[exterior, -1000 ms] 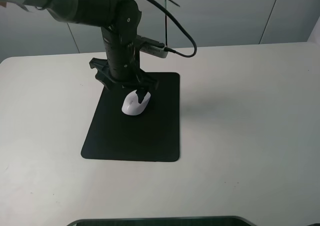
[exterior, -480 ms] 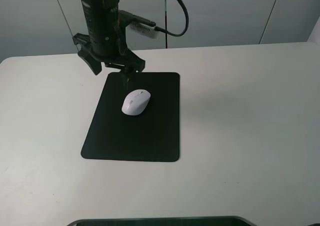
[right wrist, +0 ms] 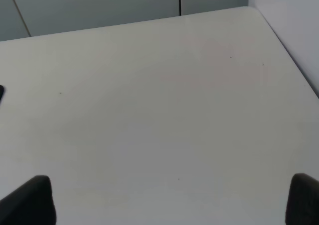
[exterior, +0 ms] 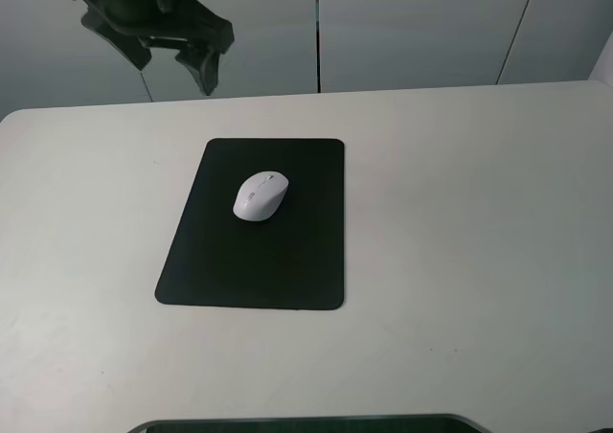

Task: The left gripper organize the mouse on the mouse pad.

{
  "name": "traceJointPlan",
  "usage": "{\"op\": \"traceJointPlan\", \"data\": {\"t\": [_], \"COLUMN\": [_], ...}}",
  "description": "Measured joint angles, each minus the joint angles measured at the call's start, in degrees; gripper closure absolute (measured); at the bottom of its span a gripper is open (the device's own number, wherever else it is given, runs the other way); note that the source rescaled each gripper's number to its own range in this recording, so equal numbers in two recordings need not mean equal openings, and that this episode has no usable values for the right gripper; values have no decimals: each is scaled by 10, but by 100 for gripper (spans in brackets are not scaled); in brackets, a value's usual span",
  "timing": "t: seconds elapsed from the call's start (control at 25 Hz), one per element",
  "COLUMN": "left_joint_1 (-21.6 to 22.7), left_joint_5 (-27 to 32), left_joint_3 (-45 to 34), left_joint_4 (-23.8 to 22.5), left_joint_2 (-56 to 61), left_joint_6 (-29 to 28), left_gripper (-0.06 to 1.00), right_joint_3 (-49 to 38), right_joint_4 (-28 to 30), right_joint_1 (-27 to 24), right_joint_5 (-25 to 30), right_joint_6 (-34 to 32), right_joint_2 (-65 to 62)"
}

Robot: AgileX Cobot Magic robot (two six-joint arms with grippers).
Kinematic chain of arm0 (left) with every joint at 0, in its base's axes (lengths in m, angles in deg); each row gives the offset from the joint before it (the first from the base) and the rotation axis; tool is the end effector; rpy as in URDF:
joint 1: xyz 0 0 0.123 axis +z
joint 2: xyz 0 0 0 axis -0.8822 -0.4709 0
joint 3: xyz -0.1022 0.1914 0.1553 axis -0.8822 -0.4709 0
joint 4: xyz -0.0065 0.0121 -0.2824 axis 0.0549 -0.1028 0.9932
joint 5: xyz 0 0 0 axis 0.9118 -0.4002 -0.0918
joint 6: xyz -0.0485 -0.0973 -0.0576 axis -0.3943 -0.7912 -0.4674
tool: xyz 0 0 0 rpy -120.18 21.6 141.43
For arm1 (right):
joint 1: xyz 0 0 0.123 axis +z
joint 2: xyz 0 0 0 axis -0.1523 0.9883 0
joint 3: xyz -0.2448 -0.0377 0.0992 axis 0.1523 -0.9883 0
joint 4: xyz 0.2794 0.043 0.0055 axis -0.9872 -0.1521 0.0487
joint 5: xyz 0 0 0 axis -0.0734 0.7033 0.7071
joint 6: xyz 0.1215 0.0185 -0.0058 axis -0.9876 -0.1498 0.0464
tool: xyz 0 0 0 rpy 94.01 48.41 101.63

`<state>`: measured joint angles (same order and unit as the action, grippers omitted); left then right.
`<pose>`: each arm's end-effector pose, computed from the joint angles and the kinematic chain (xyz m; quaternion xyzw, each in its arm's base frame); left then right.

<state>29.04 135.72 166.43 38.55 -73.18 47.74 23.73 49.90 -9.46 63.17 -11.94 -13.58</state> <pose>0.3543 -0.1971 0.2634 0.2042 0.9611 0.0503 0.1790 0.0652 -0.0101 0.2786 0.0709 0.8556 -0.0076 0.5128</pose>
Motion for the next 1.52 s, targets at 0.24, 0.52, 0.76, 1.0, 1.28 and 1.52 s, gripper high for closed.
{"op": "traceJointPlan", "data": {"t": [0.24, 0.52, 0.76, 1.0, 1.28, 1.52], "left_joint_1": [33, 99, 176, 247, 284, 317], "left_joint_5": [0, 3, 3, 5, 5, 6], "left_joint_3": [-63, -209, -327, -433, -499, -537], "left_joint_4": [-8, -14, -2, 30, 87, 106], "left_joint_2": [98, 249, 387, 532, 677, 792], "left_joint_6": [4, 2, 1, 1, 0, 3], "left_gripper": [-4, -4, -4, -4, -4, -4], "right_joint_3": [0, 0, 0, 0, 0, 0], "right_joint_4": [0, 0, 0, 0, 0, 0], "right_joint_1": [0, 0, 0, 0, 0, 0], "right_joint_5": [0, 0, 0, 0, 0, 0], "right_joint_6": [0, 0, 0, 0, 0, 0], "right_joint_2": [0, 0, 0, 0, 0, 0]}}
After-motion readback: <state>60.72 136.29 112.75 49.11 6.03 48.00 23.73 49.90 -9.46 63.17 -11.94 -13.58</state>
